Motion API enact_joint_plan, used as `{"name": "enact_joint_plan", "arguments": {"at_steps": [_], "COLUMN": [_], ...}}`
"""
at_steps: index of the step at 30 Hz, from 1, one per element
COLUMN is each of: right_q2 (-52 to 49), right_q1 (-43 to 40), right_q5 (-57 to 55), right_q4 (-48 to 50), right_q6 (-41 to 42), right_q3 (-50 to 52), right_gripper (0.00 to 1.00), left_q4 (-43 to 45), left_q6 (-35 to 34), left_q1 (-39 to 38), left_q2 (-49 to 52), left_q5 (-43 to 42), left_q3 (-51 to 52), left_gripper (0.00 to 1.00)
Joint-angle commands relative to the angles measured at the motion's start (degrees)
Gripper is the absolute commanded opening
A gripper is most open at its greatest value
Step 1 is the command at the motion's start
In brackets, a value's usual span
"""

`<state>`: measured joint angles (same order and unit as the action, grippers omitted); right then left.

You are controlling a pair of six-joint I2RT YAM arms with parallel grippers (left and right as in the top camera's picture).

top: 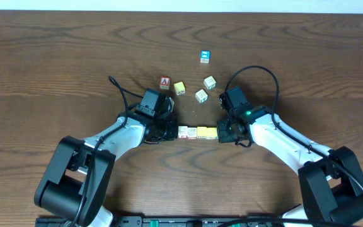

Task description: Lift 5 blocks

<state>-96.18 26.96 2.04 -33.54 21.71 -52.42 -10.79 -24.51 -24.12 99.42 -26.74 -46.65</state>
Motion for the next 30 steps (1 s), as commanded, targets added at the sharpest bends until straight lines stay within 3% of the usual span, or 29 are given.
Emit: {"name": "enact_joint_plan", "arguments": {"at_steps": [1, 9, 18, 25, 30], "right_q2": [-0.50, -0.50, -0.50, -0.50, -0.50], "right_q1": [2.49, 2.49, 1.86, -0.96, -3.67], "right_q5": [4.35, -1.07, -13.40, -16.09, -19.10], "right_q4": [0.83, 0.76, 0.74, 3.23, 10.84], "right_q6": [1.01, 2.51, 7.17, 7.17, 6.14], "right_q3": [0.98, 2.01, 1.99, 1.97, 1.97], "right_gripper": [0.01, 0.01, 0.01, 0.01, 0.18], "left_q4": [0.76, 0.52, 0.33, 0.37, 2.08], "left_q6": [0.66, 0.68, 0.85, 0.85, 0.90], "left_q1": [-2.05, -2.05, -1.97, -1.88, -1.88], "left_q2": [1.03, 1.03, 1.03, 0.98, 0.72], "left_q5": [-3.19, 1.01, 14.45, 23.69, 32.09], "left_q3": [-1.25, -1.25, -1.25, -1.25, -1.62], "left_gripper": [0.07, 0.08, 0.08, 0.08, 0.10]}}
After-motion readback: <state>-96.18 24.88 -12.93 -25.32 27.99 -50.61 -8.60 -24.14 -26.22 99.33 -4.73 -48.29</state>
